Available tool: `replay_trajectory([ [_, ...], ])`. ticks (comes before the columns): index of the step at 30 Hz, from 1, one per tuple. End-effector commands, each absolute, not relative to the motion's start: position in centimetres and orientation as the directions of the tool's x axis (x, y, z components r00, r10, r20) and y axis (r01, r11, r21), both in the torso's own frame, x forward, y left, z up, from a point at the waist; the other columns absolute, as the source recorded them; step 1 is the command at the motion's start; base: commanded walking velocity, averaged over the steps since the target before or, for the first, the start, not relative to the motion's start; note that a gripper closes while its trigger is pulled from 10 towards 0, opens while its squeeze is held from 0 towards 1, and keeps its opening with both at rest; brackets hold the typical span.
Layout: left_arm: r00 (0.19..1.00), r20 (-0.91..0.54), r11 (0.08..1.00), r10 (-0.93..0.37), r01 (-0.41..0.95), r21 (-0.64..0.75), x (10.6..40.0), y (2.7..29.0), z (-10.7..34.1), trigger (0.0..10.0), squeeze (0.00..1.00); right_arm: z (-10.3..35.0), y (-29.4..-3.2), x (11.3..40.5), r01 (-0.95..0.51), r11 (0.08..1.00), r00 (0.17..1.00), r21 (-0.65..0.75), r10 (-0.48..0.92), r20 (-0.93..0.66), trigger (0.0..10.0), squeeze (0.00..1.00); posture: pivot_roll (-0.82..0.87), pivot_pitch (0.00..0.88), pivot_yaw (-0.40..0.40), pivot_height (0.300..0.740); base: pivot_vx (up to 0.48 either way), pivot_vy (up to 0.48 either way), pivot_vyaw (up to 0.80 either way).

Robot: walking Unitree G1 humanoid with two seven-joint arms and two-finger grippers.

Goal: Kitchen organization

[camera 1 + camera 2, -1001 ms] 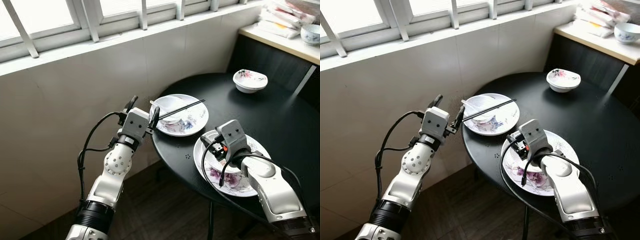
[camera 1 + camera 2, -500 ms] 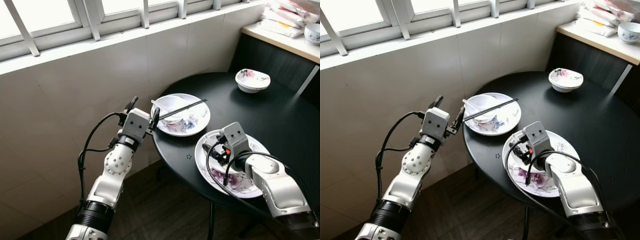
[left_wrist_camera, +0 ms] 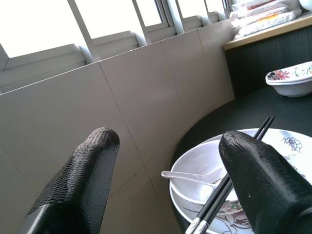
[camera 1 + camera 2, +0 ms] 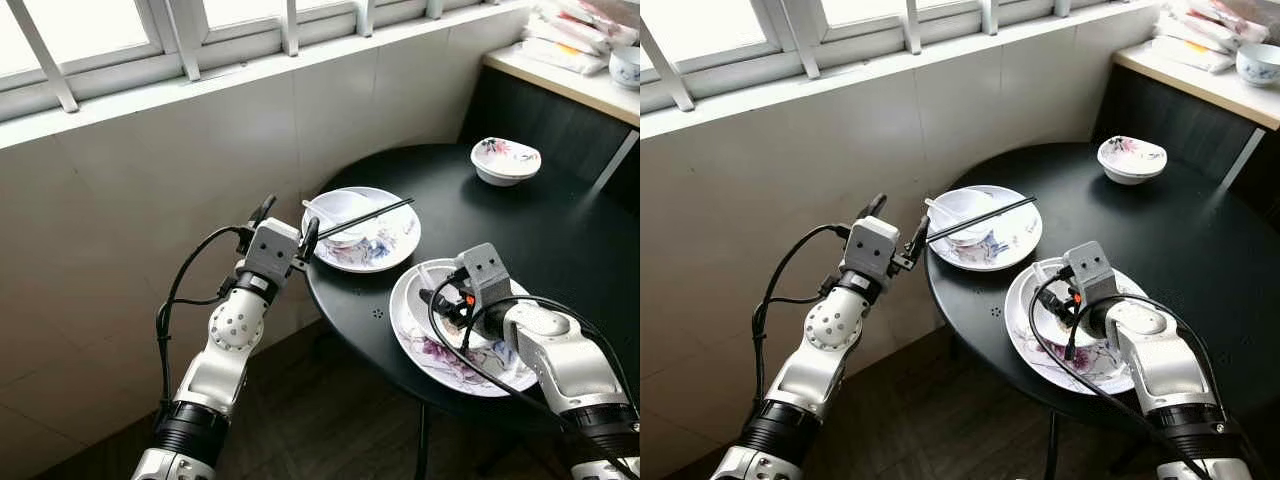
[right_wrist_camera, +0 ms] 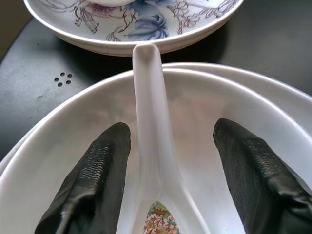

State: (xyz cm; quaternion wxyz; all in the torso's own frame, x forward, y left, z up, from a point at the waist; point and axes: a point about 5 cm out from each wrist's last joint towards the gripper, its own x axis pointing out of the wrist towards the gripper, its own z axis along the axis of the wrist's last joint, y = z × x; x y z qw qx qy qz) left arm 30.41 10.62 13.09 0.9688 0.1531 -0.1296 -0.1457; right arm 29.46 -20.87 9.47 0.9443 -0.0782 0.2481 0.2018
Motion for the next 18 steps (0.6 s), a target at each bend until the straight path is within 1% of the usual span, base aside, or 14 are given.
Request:
replay_trajectory([
  [1, 0.924, 0.209, 0.910, -0.321, 0.240, 0.339, 30.66, 10.73, 13.31, 10.0, 0.00, 8.86, -20.93, 29.27, -0.418, 0.908, 0.781, -0.016, 0.350, -0.517, 10.0, 0.00, -0.15, 0.000, 0.010, 0.740, 0.000, 0.000, 0.00],
  [7, 0.924, 0.205, 0.908, -0.324, 0.242, 0.342, 30.68, 10.74, 13.23, 10.0, 0.00, 8.36, -21.15, 29.23, -0.399, 0.917, 0.780, -0.013, 0.332, -0.531, 10.0, 0.00, -0.15, 0.000, 0.014, 0.740, 0.000, 0.000, 0.00],
  [8, 0.924, 0.203, 0.907, -0.325, 0.243, 0.343, 30.69, 10.72, 13.20, 10.0, 0.00, 8.32, -21.27, 29.28, -0.390, 0.921, 0.783, -0.014, 0.324, -0.531, 7.5, 0.00, -0.15, 0.000, 0.014, 0.740, 0.000, 0.000, 0.00],
  [9, 0.924, 0.201, 0.906, -0.326, 0.245, 0.345, 30.72, 10.70, 13.16, 10.0, 0.00, 8.26, -21.45, 29.35, -0.377, 0.926, 0.787, -0.014, 0.312, -0.532, 0.0, 0.00, -0.15, 0.000, 0.014, 0.740, 0.000, 0.000, 0.00],
  [18, 0.925, 0.193, 0.905, -0.327, 0.247, 0.348, 30.76, 10.66, 13.03, 10.0, 0.00, 8.24, -21.30, 29.52, -0.364, 0.931, 0.802, -0.020, 0.302, -0.515, 0.0, 0.00, -0.15, 0.000, 0.015, 0.740, 0.000, 0.000, 0.00],
])
